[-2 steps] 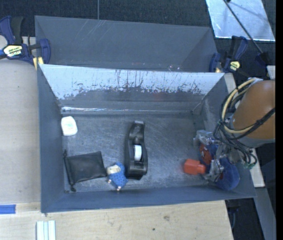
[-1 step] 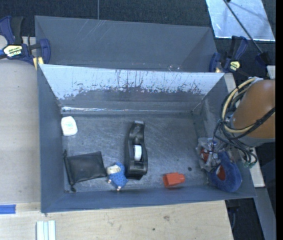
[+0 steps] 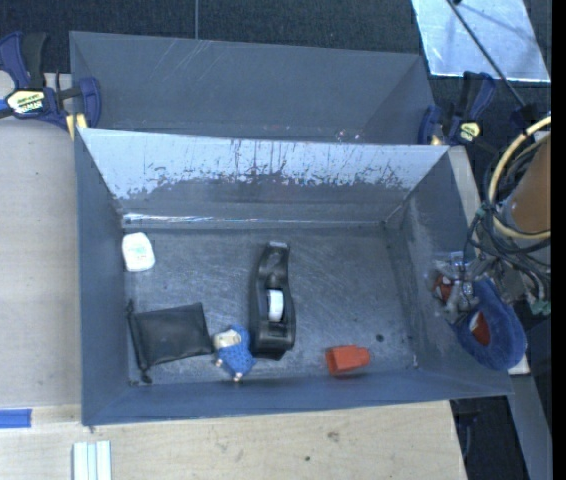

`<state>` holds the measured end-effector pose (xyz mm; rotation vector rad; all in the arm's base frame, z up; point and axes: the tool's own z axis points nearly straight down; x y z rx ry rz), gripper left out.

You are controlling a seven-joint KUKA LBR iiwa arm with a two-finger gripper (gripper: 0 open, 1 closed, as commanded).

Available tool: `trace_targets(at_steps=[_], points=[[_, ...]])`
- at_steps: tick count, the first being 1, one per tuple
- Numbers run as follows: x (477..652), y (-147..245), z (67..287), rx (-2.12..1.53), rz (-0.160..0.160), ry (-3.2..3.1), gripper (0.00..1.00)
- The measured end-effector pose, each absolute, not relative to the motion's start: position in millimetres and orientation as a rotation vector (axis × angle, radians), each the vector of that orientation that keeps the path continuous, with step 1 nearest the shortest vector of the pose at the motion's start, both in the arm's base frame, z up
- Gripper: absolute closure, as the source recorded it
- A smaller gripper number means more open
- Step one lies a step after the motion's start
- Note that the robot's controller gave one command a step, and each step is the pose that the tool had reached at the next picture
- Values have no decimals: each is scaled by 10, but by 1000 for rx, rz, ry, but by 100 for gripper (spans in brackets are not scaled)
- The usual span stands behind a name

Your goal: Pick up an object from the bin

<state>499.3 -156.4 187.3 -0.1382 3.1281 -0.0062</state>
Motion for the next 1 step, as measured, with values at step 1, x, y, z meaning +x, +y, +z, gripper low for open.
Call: trace_targets(at_steps=[1], points=[[5049, -1511, 3541, -82, -7, 3127, 100]])
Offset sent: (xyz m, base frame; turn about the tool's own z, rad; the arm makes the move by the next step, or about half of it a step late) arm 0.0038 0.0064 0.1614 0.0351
